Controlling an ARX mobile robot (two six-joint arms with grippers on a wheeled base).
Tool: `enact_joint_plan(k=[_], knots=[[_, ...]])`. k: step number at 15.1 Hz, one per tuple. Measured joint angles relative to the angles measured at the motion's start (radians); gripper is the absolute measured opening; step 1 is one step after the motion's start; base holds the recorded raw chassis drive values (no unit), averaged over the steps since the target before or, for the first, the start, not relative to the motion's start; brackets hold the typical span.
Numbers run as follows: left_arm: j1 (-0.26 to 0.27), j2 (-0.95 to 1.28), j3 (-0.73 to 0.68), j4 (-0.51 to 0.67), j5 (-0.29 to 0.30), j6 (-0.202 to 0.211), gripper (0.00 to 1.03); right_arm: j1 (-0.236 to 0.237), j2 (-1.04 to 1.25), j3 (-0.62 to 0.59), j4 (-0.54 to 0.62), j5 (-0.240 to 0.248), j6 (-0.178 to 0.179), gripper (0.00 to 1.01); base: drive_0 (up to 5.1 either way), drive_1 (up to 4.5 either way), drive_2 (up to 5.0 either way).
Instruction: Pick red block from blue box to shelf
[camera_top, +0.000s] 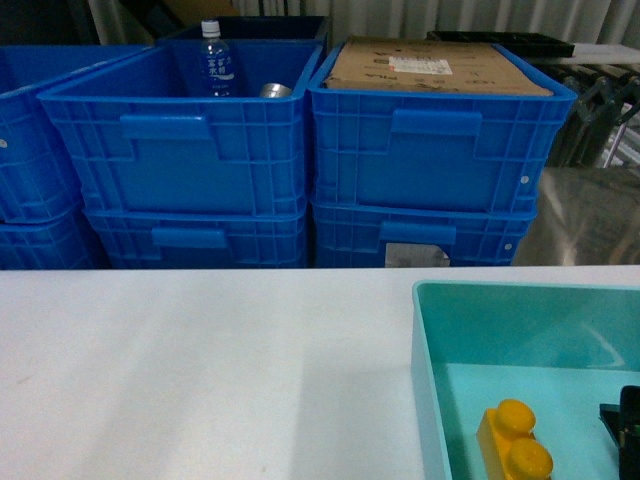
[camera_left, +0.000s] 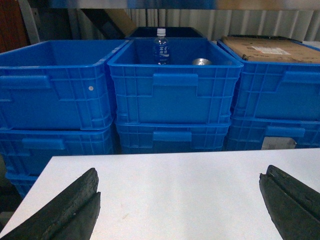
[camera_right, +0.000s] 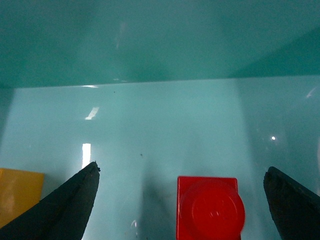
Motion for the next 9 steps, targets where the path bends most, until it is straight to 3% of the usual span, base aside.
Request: enact_joint_plan(k=[4,9], knots=[[0.000,0.000,0.000,0.000,0.000,0.000,0.98,0.034,0.069,0.094,-0.023,0.035,0.019,0.98,0.0,0.00,0.0],[0.000,0.000,0.000,0.000,0.000,0.000,0.98,0.037,0.082,0.127,-0.043,0.058,0.038,0.98,0.0,0.00,0.0]])
